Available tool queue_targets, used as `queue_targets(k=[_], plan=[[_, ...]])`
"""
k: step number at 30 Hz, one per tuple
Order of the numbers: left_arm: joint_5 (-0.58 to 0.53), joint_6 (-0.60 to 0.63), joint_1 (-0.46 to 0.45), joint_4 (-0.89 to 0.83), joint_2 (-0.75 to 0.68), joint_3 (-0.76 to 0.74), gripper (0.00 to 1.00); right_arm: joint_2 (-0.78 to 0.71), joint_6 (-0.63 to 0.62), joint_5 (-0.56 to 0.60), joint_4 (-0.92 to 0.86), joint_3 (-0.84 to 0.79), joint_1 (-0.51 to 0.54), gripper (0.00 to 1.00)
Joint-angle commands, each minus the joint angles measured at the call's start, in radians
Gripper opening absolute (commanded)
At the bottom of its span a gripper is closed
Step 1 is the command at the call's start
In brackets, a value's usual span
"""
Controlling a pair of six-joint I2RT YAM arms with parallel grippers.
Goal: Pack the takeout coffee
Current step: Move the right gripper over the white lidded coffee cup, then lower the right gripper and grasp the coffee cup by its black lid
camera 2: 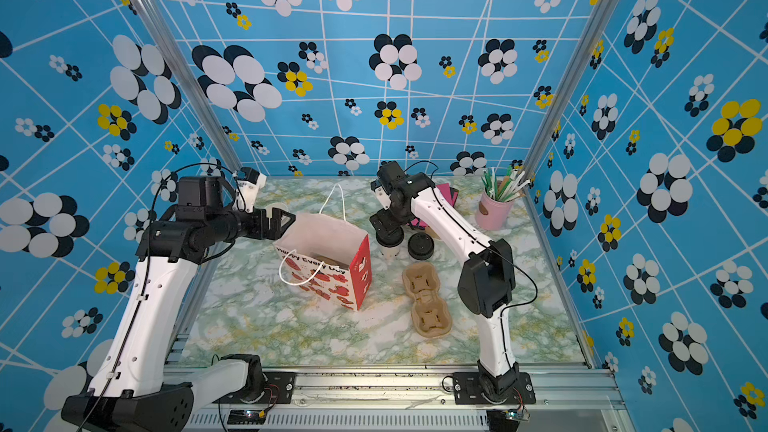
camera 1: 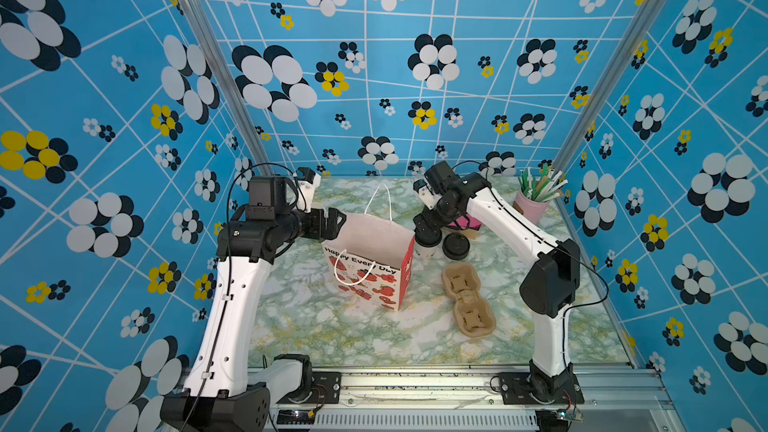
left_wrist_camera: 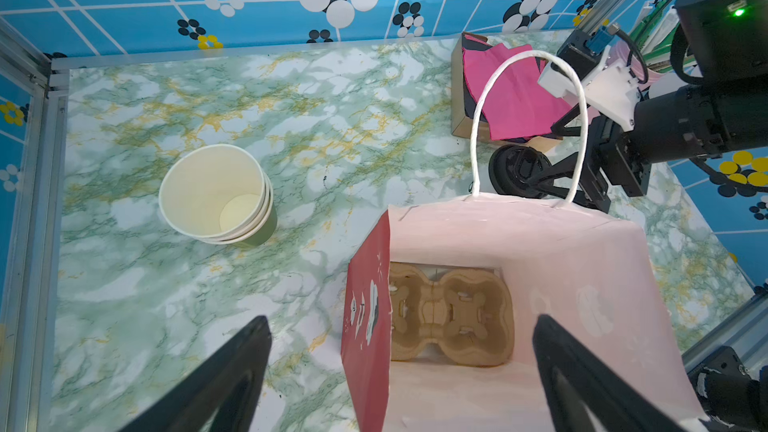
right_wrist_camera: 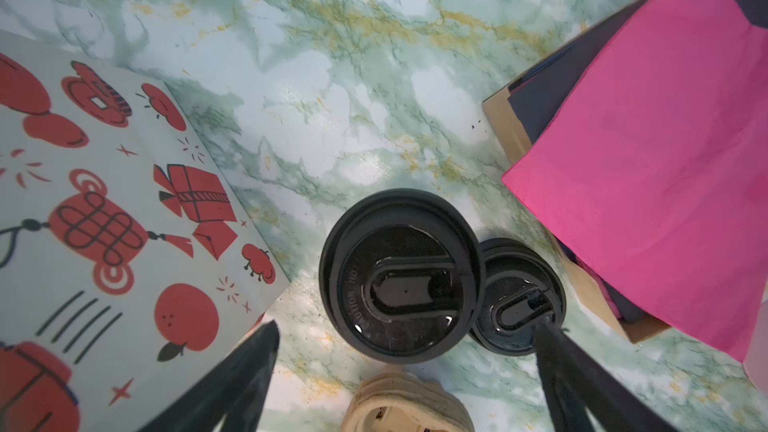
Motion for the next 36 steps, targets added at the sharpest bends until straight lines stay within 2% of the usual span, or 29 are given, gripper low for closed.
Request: queue_targets(k=[1,22,36], plan=[[0.022,0.002,0.007,0.027,0.002,-0.009,0.99,0.024,-0.017,-0.016,-0.052,0.021,-0.002,0.97],[0.044,-0.011,0.007,0.029,0.013,-0.009,0.99,0.096,-0.027,-0.042,-0.037,0.038,-0.002,0.86],[0.042,-0.011,0.007,0.028,0.013,-0.015,0.99,0.122,-0.025,-0.003,-0.031,0.026,-0.002,0.74]])
